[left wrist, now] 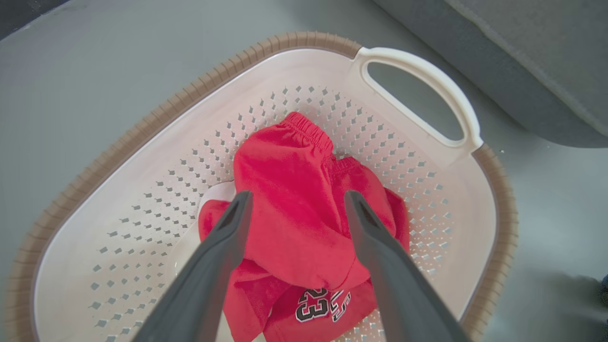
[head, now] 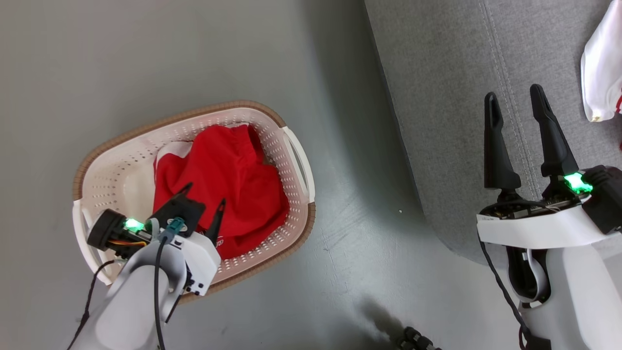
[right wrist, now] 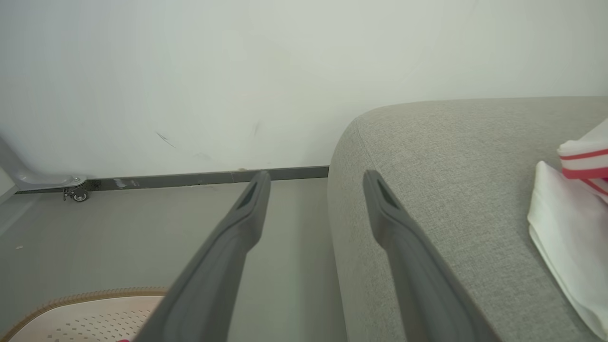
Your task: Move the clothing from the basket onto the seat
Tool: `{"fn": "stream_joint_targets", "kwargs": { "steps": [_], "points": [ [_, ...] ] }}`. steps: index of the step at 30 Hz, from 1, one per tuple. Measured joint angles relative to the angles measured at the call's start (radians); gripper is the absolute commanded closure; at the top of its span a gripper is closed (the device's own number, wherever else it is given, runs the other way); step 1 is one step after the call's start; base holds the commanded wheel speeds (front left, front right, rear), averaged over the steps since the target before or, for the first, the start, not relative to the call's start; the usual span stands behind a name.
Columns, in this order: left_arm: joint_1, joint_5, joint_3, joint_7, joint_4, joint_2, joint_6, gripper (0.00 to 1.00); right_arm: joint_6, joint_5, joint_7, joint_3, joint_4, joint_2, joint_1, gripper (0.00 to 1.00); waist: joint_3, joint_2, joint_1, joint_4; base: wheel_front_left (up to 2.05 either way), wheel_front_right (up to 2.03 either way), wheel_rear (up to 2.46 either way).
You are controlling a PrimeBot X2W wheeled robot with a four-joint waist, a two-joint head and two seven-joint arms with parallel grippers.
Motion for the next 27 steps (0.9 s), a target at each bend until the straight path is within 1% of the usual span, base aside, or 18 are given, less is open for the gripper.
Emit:
{"fn": "stream_joint_targets", "kwargs": {
  "steps": [6,9,11,15,27],
  "points": [
    [-0.025,0.006,0.006,0.012,0.036,0.013,0.014,0.0,0.0,0.008,0.0,0.007,0.005,0.0,-0.015,0.0,0.035,0.0,0.0,-0.016,0.0,0.0,0.0],
    [-0.04,0.011,0.007,0.018,0.049,0.016,0.028,0.0,0.0,0.014,0.0,0.008,0.007,0.0,-0.019,0.0,0.051,0.0,0.0,-0.025,0.0,0.0,0.0],
    [-0.053,0.042,-0.004,0.025,0.059,0.029,0.039,0.0,0.0,0.022,0.0,0.009,0.006,0.0,-0.034,0.0,0.061,0.0,0.0,-0.031,0.0,0.0,0.0],
    [-0.071,0.055,-0.004,0.031,0.08,0.043,0.057,0.0,0.0,0.037,-0.003,0.016,0.002,0.0,-0.056,0.0,0.08,0.0,0.0,-0.042,0.0,0.0,0.0],
    [-0.094,0.063,0.003,0.053,0.134,0.049,0.102,0.0,0.0,0.067,-0.003,0.035,0.002,0.0,-0.082,0.0,0.128,0.0,0.0,-0.076,0.0,0.0,0.0]
  ]
}}
